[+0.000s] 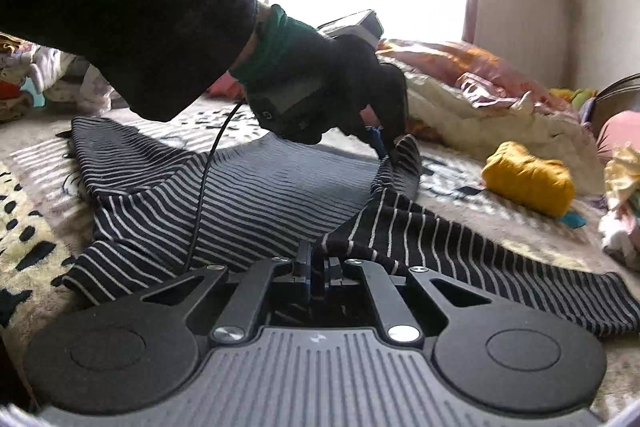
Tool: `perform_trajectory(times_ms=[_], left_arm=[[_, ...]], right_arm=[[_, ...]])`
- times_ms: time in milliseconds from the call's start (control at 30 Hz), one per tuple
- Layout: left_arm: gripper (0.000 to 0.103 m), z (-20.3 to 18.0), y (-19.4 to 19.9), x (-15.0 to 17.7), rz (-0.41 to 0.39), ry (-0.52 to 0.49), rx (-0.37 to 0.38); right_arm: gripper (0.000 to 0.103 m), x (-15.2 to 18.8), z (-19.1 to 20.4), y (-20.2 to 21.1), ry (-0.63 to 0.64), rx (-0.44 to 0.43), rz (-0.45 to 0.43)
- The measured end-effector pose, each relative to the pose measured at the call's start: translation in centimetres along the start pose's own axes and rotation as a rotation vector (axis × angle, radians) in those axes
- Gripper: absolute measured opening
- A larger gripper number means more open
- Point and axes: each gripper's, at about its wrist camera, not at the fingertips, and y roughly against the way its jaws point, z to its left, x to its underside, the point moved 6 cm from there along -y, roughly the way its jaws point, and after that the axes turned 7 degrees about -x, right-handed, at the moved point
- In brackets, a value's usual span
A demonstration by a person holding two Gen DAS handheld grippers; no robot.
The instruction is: Fold clothes
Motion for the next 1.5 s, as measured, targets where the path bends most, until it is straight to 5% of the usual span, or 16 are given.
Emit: perform_trajectory(times_ms=[200, 367, 400, 533, 567, 733, 1067, 1200, 1300, 1500], left_arm=[[0.007, 1.3, 0.0, 0.2, -0.026, 0.031, -0.013], [0.011, 1.2, -1.1, 1.2, -0.013, -0.037, -0.09], [0.011, 0.9, -1.1, 1.2, -0.021, -0.055, -0.099], [0.02, 0.2, 1.3, 0.9, -0.084, -0.099, -0.124], [0.02, -0.1, 2.4, 0.9, -0.103, -0.127, -0.14], [0.02, -1.8, 9.0, 4.6, -0.13, -0.226, -0.125], [0.02, -6.4, 15.7, 16.2, -0.072, -0.269, 0.057], [0.02, -7.1, 15.8, 18.0, -0.057, -0.24, 0.111], [0.023, -6.6, 12.5, 20.2, 0.068, -0.303, 0.036], [0.023, -6.0, 14.3, 17.1, -0.022, -0.241, 0.056]], right_arm=[[0.007, 0.0, 0.2, -0.5, -0.007, -0.052, 0.013], [0.011, 0.7, 0.6, -1.4, 0.001, -0.077, 0.078], [0.016, 0.5, 0.9, -1.3, 0.018, -0.068, 0.074], [0.084, 0.1, 2.0, 0.2, 0.048, -0.086, 0.036], [0.088, 0.1, 2.0, 0.9, 0.037, -0.094, 0.028], [0.087, 0.5, 1.4, 3.7, -0.009, -0.113, 0.033], [0.083, 0.9, 0.8, 3.3, -0.039, -0.133, 0.055], [0.078, 1.1, 0.5, 3.1, -0.051, -0.141, 0.063], [0.082, 1.9, 0.5, 2.1, -0.06, -0.177, 0.133], [0.078, 1.1, 0.6, 3.6, -0.022, -0.152, 0.067]])
